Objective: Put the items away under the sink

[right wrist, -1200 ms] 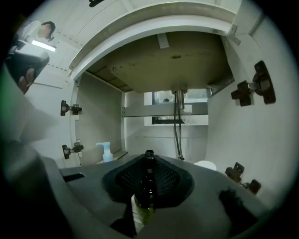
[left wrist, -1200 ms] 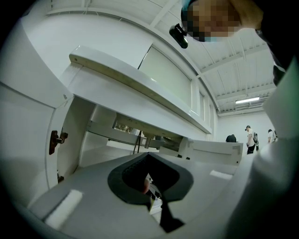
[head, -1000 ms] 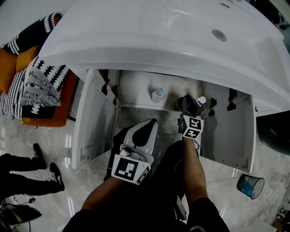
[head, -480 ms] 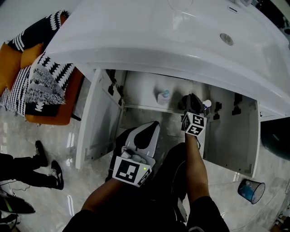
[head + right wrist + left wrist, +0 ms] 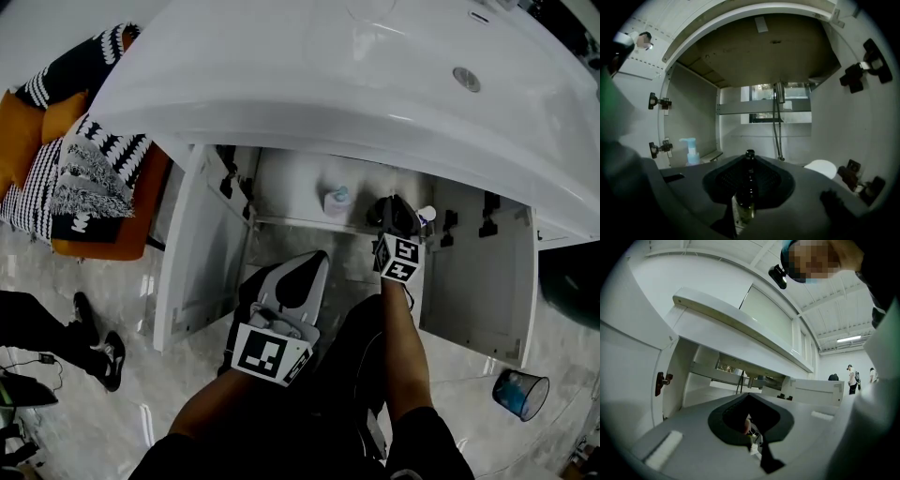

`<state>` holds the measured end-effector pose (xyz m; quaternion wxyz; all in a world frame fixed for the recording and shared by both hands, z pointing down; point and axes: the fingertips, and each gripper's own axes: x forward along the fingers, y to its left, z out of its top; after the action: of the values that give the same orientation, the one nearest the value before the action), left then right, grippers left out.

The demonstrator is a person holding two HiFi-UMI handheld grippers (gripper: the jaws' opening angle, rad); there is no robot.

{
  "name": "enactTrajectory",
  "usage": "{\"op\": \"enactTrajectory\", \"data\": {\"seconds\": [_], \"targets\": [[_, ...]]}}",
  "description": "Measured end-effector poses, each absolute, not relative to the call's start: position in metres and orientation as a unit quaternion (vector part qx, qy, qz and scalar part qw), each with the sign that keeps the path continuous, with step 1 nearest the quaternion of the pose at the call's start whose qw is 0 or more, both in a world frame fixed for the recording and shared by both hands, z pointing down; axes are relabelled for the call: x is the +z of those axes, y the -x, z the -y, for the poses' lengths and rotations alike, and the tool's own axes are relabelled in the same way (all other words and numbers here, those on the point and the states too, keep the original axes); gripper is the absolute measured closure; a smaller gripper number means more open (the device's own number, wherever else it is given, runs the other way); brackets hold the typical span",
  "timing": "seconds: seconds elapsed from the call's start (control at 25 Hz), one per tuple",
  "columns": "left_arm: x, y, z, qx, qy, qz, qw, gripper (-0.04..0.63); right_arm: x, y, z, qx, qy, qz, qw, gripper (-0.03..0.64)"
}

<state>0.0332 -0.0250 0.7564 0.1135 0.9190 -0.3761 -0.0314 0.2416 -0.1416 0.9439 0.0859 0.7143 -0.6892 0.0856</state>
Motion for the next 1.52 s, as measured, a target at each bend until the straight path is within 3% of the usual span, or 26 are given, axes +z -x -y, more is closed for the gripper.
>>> {"op": "enactTrajectory", "data": {"seconds": [0.24, 0.36, 0.64, 1.2, 1.52], "targets": [[0.753, -0.031, 0.025, -0.032, -0.918, 0.382, 0.106, 0.588, 0.944, -0.242, 0.141, 0.088, -0.720, 0.683, 0.085, 0.548], [0.751, -0.029, 0.024, -0.035, -0.916, 0.386, 0.104, 0.588, 0.943, -0.240, 0.140, 0.095, -0.715, 0.688, 0.078, 0.503], [0.748, -0.031, 0.022, -0.041, -0.913, 0.392, 0.104, 0.588, 0.945, -0.246, 0.134, 0.099, -0.719, 0.683, 0.083, 0.468], [0.737, -0.043, 0.033, -0.011, -0.905, 0.407, 0.119, 0.588, 0.954, -0.236, 0.092, 0.162, -0.696, 0.689, 0.120, 0.460], [0.676, -0.035, 0.022, 0.051, -0.898, 0.412, 0.148, 0.588, 0.898, -0.210, 0.046, 0.251, -0.664, 0.687, 0.158, 0.466]]}}
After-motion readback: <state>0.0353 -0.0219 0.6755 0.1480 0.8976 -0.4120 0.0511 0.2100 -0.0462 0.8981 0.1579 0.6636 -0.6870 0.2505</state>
